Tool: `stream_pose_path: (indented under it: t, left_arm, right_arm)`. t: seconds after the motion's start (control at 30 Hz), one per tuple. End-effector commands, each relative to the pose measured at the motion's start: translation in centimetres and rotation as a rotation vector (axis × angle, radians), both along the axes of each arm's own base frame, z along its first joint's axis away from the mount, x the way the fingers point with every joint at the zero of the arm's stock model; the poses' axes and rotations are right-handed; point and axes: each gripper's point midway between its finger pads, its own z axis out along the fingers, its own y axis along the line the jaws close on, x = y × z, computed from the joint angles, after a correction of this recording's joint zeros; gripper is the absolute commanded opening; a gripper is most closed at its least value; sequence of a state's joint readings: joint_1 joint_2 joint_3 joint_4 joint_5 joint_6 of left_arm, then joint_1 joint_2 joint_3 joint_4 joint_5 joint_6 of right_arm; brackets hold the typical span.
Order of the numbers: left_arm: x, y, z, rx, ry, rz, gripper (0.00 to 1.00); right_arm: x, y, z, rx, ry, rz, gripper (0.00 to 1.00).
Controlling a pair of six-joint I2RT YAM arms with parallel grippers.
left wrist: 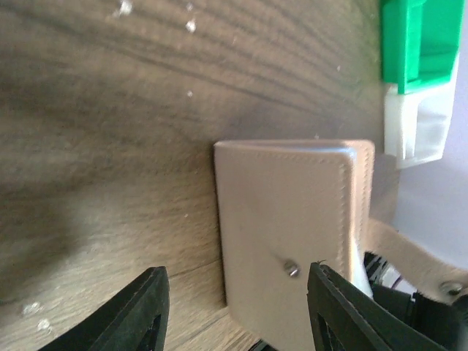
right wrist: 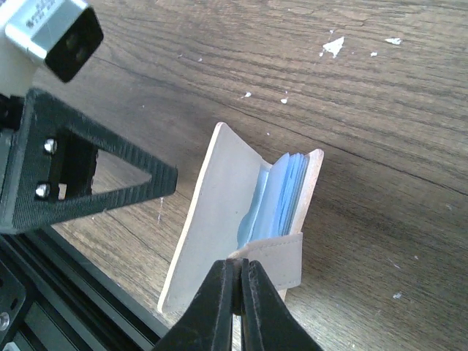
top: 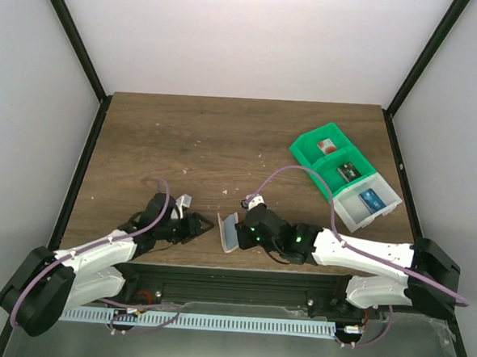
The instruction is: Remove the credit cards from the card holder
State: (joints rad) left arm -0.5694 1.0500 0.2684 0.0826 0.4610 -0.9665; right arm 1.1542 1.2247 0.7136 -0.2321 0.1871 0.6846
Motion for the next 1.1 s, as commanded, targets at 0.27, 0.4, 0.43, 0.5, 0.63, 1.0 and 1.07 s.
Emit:
stream_pose_path:
  t: [0.27, 0.4, 0.43, 0.5, 0.63, 1.0, 1.07]
  left_arm:
    - [-1.2, -0.4, 1.2, -0.078, -0.005, -0.027, 0.55]
    - [-1.5, -0.5, 1.2, -0.127, -0.006, -0.016, 0.55]
    - [-1.5, -0.5, 0.9, -0.127, 0.0, -0.01, 0.55]
    - [-1.8, -0.2, -0.3, -0.111, 0.029, -0.002, 0.55]
    - [-2.1, -0.1, -1.7, -0.074, 0.062, -0.017, 0.54]
    - [-1.7, -0.8, -2.7, -0.052, 0.061, -0.039, 0.51]
    - [-1.7, -1.2, -2.8, -0.06, 0.064, -0.048, 0.51]
  right_arm:
    - [-0.6, 1.3, 4.3, 0.2, -0.055, 0.065, 0.0]
    - [-0.5, 1.4, 3.2, 0.173, -0.033, 0.049, 0.0]
    - [-0.3, 1.1, 2.6, 0.15, -0.024, 0.03, 0.0]
    - [0.1, 0.3, 1.5, 0.102, -0.007, -0.019, 0.0]
    - [0.6, -2.0, 0.1, 0.032, -0.008, -0.106, 0.0]
    - [1.1, -7.8, -4.7, -0.058, 0.084, -0.273, 0.0]
    - [0.9, -7.8, -5.0, -0.048, 0.09, -0.264, 0.01]
